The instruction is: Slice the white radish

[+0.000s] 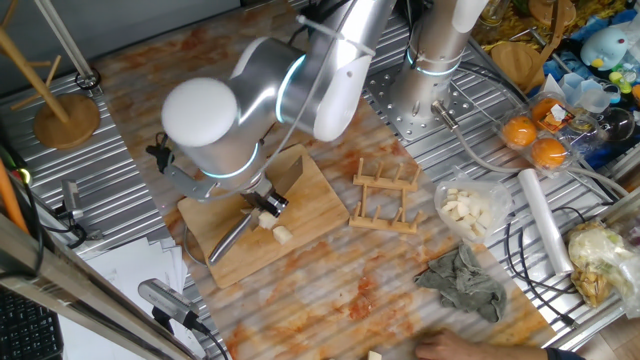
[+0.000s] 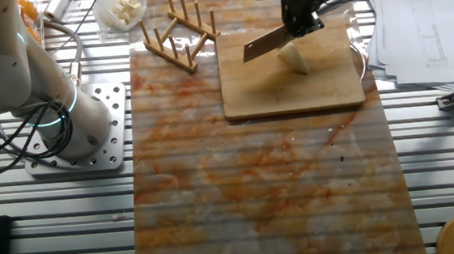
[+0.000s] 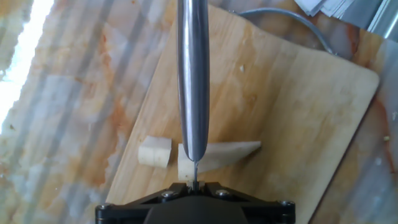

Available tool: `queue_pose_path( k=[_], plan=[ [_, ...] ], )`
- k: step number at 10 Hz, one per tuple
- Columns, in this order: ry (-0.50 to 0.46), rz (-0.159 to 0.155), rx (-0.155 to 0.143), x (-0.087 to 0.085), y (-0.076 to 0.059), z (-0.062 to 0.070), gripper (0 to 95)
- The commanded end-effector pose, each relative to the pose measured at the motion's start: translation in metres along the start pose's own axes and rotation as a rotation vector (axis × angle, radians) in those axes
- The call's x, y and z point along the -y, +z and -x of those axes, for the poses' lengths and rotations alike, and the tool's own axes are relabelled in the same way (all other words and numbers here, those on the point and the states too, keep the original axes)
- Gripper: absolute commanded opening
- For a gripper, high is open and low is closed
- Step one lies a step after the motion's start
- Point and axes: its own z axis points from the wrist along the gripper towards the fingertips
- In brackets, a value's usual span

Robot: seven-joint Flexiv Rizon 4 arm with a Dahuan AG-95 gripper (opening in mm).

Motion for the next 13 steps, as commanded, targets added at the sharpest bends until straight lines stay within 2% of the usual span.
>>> queue_pose_path(
  k=[1,7,13],
  plan=[
    [0.0,-0.001,0.006,0.0,0.004,-0.007,0.0],
    [0.005,-0.011,0.012,0.0,0.013,-0.015,0.0],
    [0.051,-0.017,0.015,0.001,0.016,-0.014,0.0]
  ],
)
